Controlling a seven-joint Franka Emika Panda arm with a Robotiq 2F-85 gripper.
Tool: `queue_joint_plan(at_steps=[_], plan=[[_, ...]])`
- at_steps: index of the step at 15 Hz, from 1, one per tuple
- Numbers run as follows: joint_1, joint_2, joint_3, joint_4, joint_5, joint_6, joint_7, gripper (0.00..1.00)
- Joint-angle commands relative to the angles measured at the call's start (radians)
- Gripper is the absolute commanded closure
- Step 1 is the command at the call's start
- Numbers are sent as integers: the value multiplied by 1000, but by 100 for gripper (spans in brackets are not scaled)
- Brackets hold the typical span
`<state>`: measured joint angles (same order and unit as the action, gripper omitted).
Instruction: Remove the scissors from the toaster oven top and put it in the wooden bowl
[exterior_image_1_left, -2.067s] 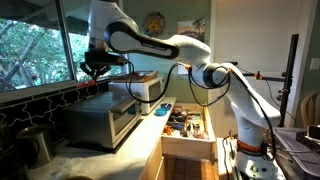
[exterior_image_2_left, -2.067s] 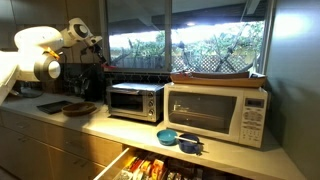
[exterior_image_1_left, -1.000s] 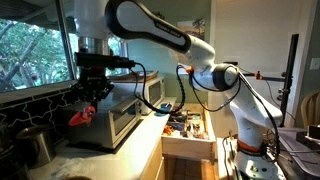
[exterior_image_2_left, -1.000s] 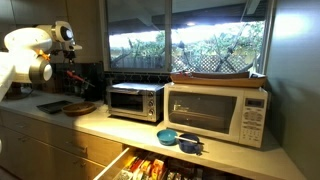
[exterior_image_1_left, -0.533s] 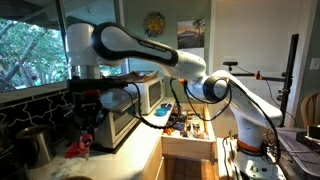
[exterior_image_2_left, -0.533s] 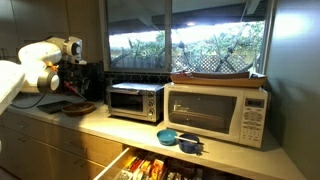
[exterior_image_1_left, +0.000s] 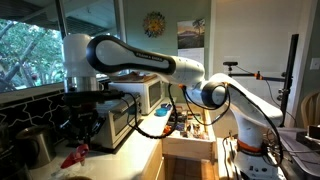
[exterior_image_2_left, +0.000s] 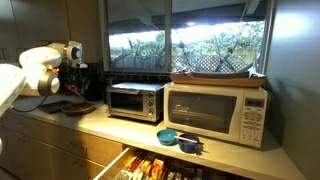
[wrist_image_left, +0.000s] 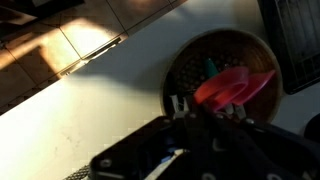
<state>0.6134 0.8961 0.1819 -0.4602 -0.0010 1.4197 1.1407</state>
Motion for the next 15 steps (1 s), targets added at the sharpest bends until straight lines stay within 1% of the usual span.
queue_joint_plan(at_steps=[1,7,10,12,14,15], plan=[[91,85,-86,38,-78,39,-107,99],[209,156,-219,42,-233,76,-245,99],[247,182,-284,53,-308,135,-302,99],[258,193,-320,42,-343,244,-300,99],[255,205,-329,35,-339,345,-282,99],[250,210,-324,36,-325,372,-286,69]])
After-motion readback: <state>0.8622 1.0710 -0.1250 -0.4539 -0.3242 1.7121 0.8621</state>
